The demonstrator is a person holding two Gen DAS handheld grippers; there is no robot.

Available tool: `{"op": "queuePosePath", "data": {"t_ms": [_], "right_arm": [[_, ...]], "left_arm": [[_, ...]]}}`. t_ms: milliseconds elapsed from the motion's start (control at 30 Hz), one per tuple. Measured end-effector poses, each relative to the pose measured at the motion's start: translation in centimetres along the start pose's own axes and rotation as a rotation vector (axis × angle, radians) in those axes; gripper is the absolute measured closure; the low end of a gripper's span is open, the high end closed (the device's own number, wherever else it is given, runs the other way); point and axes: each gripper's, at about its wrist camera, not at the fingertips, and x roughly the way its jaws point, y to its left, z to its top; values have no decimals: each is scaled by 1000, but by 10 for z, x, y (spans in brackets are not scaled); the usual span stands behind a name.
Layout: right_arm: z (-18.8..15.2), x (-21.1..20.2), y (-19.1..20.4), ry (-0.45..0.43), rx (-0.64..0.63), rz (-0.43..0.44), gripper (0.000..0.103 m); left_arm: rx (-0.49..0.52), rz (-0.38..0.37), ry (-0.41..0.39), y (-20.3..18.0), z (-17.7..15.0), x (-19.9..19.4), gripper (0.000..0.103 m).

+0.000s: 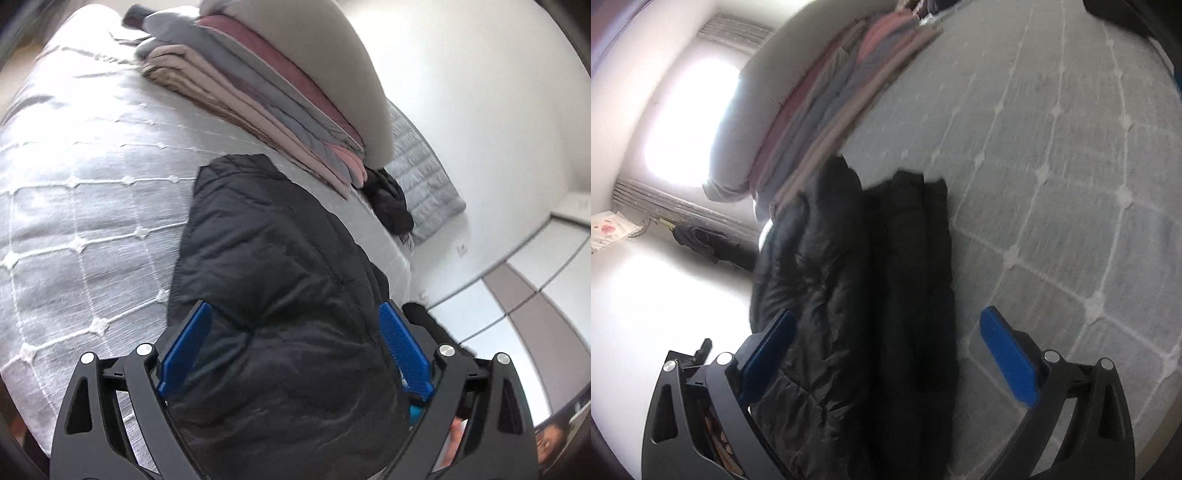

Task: Fold large clothes
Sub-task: 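Release the jacket with the right tool and press the folded bundle with the left tool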

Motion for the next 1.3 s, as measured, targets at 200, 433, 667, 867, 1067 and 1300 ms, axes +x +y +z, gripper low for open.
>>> {"op": "queuePosePath", "data": {"t_ms": [200, 433, 667, 867, 1067, 1300], "right_arm": [[-5, 26, -14, 108, 35, -35, 7], [-5, 31, -27, 117, 73, -13, 7], [-4, 33, -30, 106, 85, 1, 7], [3, 28, -34, 97, 99, 14, 7], [2, 28, -35, 101, 93, 8, 7], [2, 27, -36, 101, 94, 8, 7]], "left_arm": [[-149, -12, -18, 27, 4, -1, 15], [-207, -1, -17, 38, 4, 5, 15], [-210, 10, -21, 41, 6, 2, 15], [-192, 5, -17, 39, 6, -1, 15], [-188, 17, -6, 39, 5, -2, 15], [-183, 35, -1, 41, 4, 0, 15]]}}
